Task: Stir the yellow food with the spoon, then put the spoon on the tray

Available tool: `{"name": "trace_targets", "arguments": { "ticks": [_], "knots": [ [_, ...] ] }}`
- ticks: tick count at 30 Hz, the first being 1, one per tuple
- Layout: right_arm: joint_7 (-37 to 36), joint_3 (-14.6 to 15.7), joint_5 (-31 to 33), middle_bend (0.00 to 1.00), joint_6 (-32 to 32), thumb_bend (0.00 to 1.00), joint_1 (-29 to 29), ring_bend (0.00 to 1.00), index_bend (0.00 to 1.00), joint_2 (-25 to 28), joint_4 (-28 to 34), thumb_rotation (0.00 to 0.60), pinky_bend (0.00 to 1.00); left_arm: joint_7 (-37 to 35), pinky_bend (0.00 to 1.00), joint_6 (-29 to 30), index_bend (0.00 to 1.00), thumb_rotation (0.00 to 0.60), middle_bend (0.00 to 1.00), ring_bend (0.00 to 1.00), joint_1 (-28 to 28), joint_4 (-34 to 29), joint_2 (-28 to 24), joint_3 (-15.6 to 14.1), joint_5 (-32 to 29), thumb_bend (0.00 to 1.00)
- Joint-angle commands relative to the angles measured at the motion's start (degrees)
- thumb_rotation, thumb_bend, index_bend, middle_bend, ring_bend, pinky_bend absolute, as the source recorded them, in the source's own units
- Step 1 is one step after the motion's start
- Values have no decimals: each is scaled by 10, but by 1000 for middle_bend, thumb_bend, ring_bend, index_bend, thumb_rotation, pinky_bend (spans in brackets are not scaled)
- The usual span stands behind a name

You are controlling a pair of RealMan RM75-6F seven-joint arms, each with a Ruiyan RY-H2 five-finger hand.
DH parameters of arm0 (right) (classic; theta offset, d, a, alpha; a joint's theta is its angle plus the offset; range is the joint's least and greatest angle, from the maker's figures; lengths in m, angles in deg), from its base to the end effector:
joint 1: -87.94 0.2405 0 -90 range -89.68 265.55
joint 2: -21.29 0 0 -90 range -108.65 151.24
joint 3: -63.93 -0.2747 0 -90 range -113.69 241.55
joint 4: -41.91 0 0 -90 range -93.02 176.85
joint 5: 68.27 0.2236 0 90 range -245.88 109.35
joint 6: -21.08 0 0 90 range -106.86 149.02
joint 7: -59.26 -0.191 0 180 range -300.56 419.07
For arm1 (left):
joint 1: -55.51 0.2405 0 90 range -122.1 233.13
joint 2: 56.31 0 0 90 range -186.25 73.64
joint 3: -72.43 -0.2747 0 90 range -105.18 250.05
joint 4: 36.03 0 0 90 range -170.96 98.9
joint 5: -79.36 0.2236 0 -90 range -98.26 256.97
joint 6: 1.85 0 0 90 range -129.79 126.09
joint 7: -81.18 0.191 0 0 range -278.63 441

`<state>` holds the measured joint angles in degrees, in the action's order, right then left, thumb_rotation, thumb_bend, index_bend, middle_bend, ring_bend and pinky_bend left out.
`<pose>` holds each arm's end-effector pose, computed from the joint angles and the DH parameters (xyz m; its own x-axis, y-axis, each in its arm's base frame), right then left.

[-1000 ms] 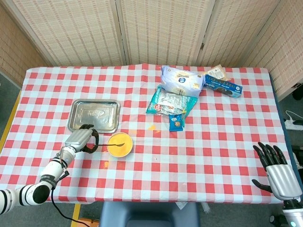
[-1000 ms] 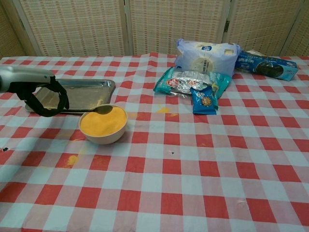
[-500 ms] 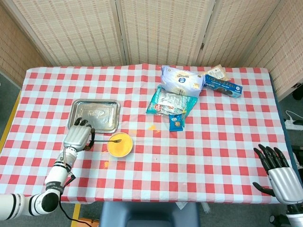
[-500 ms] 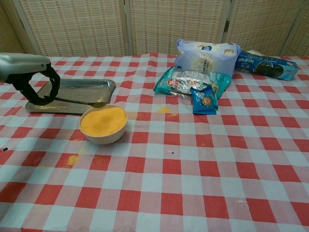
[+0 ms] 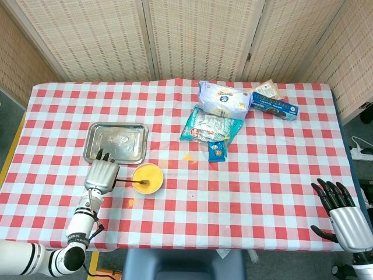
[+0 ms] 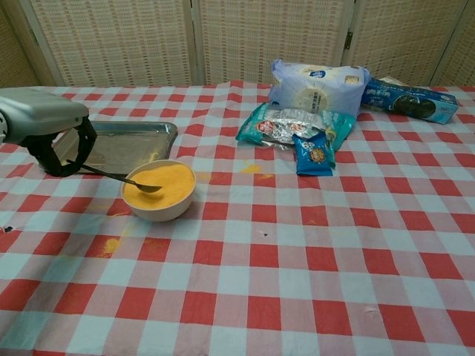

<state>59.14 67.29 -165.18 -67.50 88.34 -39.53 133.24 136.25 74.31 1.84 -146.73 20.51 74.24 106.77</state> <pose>-0.3302 -0.1782 0.1525 0.4668 -0.0801 0.8807 -0.8813 -0.1247 0.4558 -0.1573 0.3744 0.0174 0.7318 0.3066 0.6087 0.6722 -0.1774 -0.7188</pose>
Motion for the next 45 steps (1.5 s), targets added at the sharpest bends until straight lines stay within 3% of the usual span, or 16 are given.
{"name": "trace_targets", "arguments": {
  "ticks": [1,12,23,33,45],
  "knots": [
    [-2,1,-2,0,-3,0,-1,0,0,1,-1,600,0,12,8,7,880,600,368,117,-2,-10,1,3,-5,482],
    [-13,1,-7,0,-11,0,-4,0,0,4,-5,600,0,50,8,6,880,600,370,123,-15,-25,0,19,-51,482],
    [-13,-4,6,0,-4,0,-2,0,0,4,-4,600,0,83,9,-3,881,600,379,132,-38,14,26,36,-92,485],
    [-10,-8,16,0,6,0,2,0,0,3,-3,600,0,58,9,-29,880,600,389,143,-40,54,31,57,-102,484],
    [-7,-7,13,0,4,0,0,0,0,3,-1,600,0,23,11,-43,880,600,395,151,-27,20,-4,58,-87,484]
  ]
}}
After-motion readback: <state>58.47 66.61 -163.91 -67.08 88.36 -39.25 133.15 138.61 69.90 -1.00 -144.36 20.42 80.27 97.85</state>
